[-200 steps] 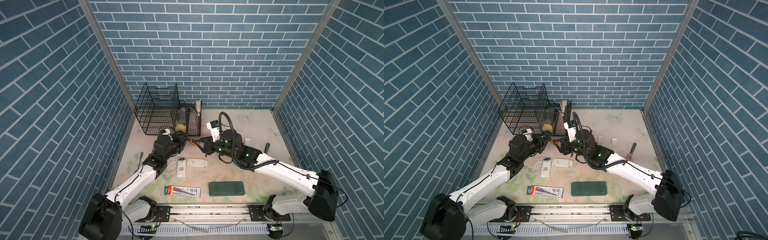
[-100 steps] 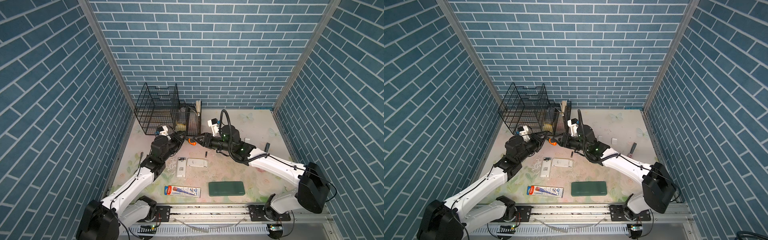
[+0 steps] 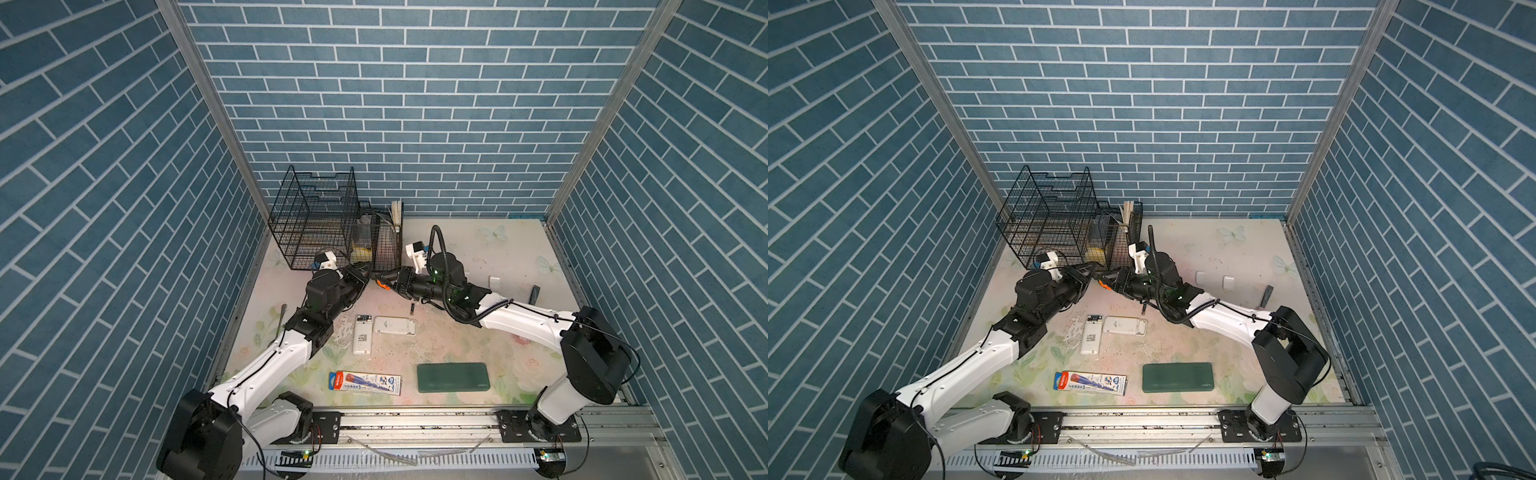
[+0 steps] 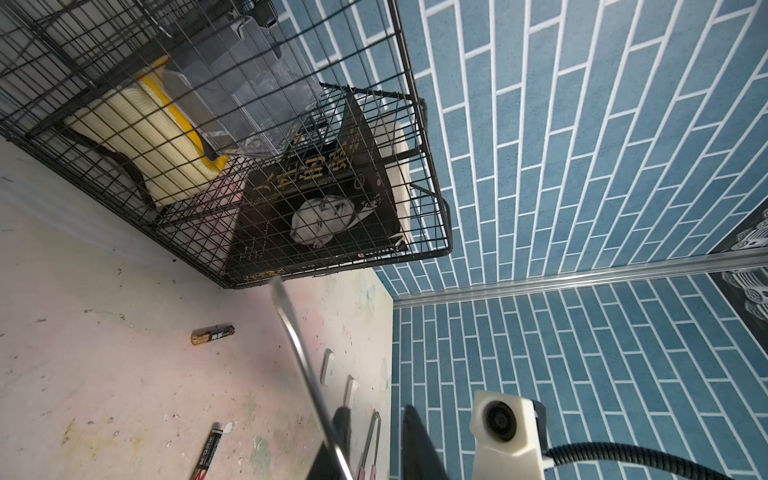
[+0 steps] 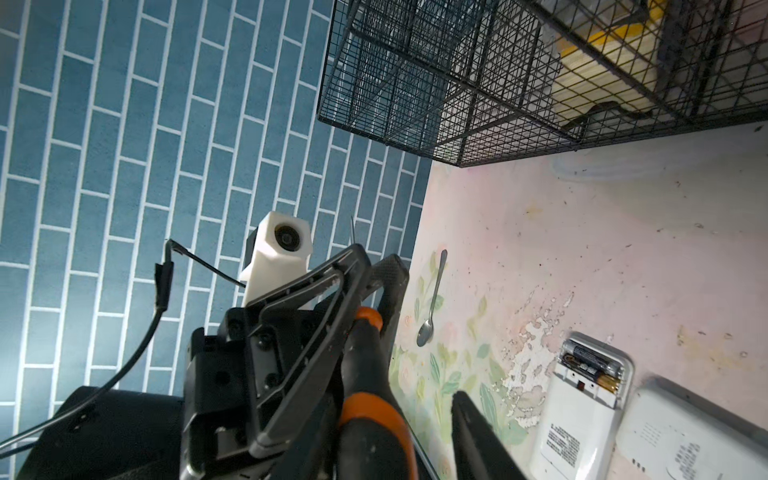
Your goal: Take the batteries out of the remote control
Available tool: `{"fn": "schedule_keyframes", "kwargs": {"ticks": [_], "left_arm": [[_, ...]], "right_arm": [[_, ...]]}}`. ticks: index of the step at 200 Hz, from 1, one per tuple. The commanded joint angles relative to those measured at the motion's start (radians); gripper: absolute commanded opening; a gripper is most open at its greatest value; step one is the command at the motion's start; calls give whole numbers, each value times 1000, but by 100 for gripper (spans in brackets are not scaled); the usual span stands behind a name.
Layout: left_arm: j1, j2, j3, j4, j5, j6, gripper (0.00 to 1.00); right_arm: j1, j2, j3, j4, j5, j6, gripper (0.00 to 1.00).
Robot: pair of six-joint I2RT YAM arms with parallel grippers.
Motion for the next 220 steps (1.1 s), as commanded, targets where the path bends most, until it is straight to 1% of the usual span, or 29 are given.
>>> {"fn": "schedule_keyframes", "kwargs": {"ticks": [1,54,112,138,193,220], "left_arm": [[3,12,31,55,-5,14,0],[-12,23,27,66,-20,21,0],[-46,29,26,68,-50,41,0],[-49,21,20,60,-75,53,0],[-47,2,36,37,-144,99,0],[-47,1,44,29,-161,117,0]], "right_arm": [[0,16,54,52,4,49,44],[4,40,88,43,20,54,39],[10,73,137,31,21,57,31],[13,73,143,27,20,60,31],[25,56,125,12,37,60,36],[26,53,120,13,43,60,37]]}}
